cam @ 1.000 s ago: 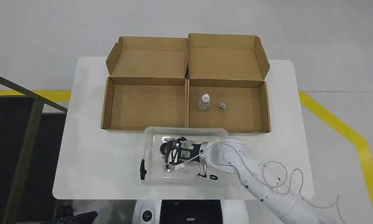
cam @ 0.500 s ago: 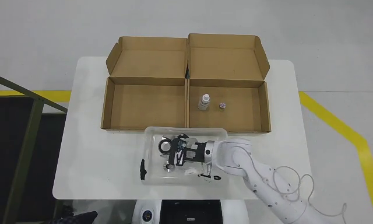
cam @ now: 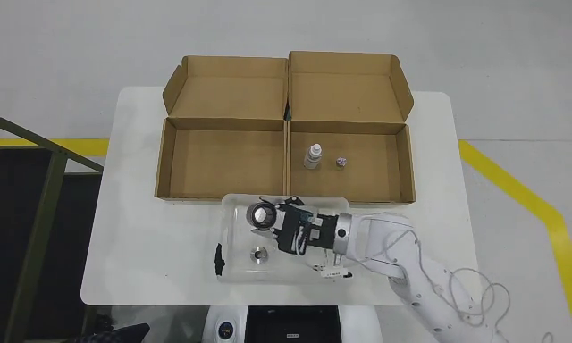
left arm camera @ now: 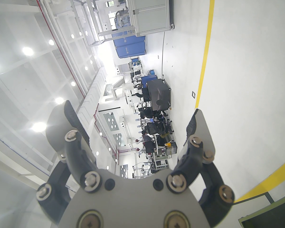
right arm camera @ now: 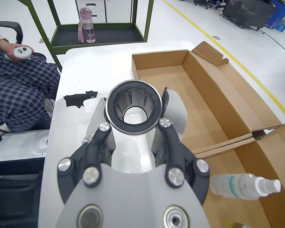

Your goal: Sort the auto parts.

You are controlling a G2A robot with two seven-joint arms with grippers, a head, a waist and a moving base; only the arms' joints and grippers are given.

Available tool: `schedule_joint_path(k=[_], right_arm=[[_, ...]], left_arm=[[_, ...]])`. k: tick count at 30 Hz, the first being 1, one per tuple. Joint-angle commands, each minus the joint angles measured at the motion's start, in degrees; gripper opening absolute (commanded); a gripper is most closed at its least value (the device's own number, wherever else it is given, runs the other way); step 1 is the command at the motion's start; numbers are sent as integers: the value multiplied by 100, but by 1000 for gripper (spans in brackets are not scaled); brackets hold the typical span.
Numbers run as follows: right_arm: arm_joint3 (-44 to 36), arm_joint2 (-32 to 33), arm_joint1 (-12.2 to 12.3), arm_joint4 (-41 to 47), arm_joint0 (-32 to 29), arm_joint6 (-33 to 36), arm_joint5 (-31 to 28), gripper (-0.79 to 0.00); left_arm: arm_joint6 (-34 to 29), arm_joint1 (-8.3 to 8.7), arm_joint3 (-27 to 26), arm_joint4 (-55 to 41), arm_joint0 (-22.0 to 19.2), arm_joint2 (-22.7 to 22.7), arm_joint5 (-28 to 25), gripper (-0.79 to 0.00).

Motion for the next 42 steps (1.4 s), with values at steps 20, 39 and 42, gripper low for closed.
schedule_joint_path(k=[20, 39, 42], right_arm=[[-324, 1417, 216, 1082, -664, -681, -269, -785], [-555, 2177, 339, 1411, -1156, -1048, -536, -785], [-602, 2182, 345, 1407, -1189, -1059, -542, -785]], left_arm=[[0, 0, 0, 0, 0, 0, 0, 0], [0, 0, 0, 0, 0, 0, 0, 0], [0, 0, 0, 0, 0, 0, 0, 0]])
